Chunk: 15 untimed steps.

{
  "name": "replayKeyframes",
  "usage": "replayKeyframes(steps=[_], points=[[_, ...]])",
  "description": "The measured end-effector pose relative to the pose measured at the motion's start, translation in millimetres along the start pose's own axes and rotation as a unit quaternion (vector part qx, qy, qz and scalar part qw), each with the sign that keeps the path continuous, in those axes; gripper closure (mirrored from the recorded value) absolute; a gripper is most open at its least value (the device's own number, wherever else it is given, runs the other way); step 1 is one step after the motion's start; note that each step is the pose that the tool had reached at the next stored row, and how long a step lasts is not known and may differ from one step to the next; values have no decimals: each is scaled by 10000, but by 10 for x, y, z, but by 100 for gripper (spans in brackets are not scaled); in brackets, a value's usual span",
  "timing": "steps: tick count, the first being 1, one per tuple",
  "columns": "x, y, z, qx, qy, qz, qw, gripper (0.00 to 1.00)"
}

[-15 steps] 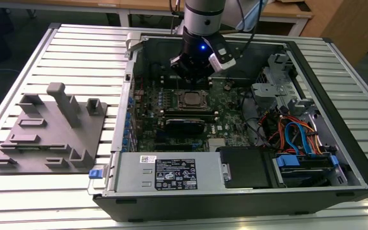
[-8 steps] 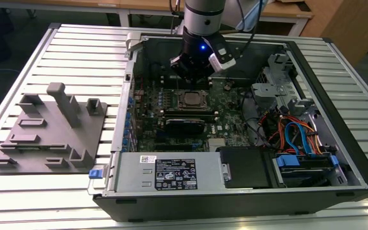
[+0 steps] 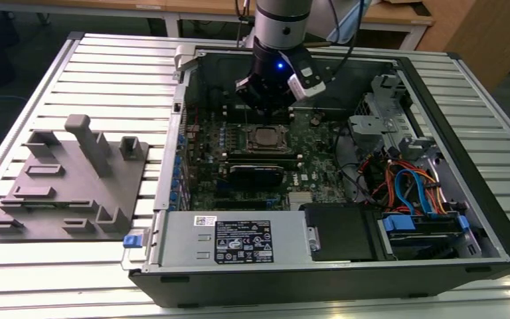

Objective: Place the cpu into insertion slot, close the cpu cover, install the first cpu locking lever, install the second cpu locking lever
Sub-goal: 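Install the first cpu locking lever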

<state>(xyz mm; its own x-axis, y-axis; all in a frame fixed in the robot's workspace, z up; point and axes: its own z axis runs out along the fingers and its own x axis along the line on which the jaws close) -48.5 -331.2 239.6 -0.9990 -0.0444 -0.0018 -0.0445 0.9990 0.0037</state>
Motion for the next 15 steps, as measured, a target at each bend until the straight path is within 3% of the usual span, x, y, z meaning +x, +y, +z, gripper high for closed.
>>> replayKeyframes(steps=[5,15], points=[[5,0,0,1,-1,255,9997,90],[5,0,0,0,-1,262,9997,90]])
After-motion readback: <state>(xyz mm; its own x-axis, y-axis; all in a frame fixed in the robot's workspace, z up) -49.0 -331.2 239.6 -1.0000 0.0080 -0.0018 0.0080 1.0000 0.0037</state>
